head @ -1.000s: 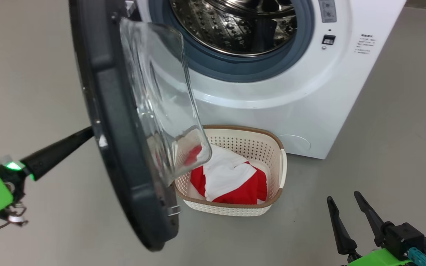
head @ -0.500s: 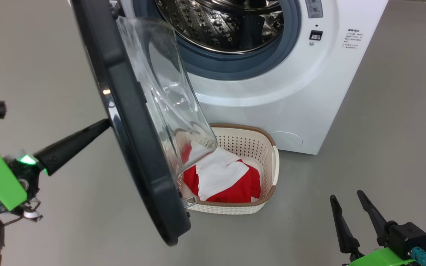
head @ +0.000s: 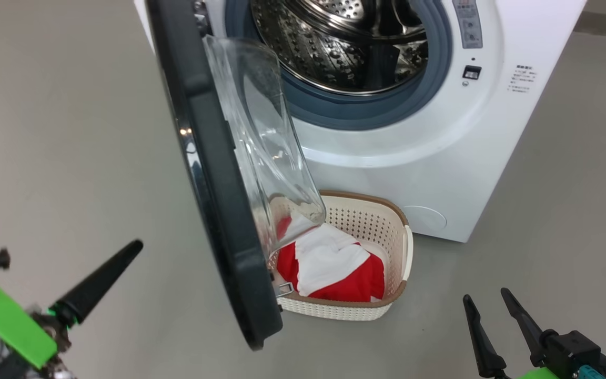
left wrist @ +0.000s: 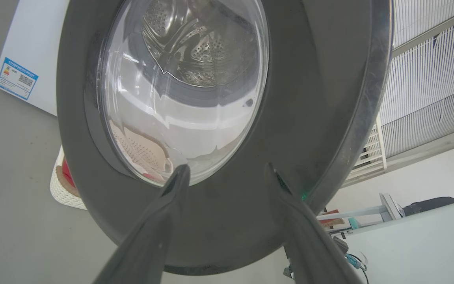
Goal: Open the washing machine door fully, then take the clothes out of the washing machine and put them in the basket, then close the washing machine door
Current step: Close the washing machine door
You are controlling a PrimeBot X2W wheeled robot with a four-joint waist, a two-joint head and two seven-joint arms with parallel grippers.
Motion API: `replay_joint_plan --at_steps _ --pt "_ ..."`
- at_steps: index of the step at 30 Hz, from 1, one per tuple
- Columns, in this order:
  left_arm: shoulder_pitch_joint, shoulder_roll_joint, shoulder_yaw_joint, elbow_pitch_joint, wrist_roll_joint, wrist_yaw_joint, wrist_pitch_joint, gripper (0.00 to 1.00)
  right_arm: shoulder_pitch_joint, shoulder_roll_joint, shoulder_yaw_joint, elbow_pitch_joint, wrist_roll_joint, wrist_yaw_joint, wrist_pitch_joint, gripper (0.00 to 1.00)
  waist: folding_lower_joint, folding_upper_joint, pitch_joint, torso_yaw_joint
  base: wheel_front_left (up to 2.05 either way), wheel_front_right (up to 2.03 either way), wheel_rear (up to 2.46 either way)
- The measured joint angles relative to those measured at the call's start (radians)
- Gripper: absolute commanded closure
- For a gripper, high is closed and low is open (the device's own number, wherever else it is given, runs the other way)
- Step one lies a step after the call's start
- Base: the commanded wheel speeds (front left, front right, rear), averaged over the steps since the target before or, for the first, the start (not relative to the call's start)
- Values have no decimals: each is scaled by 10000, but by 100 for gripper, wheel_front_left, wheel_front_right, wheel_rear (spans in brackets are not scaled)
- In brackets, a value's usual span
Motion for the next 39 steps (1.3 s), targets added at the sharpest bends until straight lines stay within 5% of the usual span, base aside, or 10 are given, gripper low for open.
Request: replay_joint_plan --at_steps 22,27,31,39 --pt "2536 -696 -1327 1522 1011 0 -5590 0 16 10 253 165 42 0 0 0 0 0 -255 285 0 0 0" --pt "2585 -370 -2606 2084 2483 -4 -7649 0 13 10 274 199 73 0 0 0 0 0 -244 257 0 0 0" --pt "2549 -236 -3229 2997 3799 -10 -8197 0 12 10 274 205 73 0 0 0 0 0 -236 241 0 0 0" --pt "2406 -1461 -1175 2894 8775 -12 -8209 0 4 10 201 201 73 0 0 0 0 0 -214 257 0 0 0"
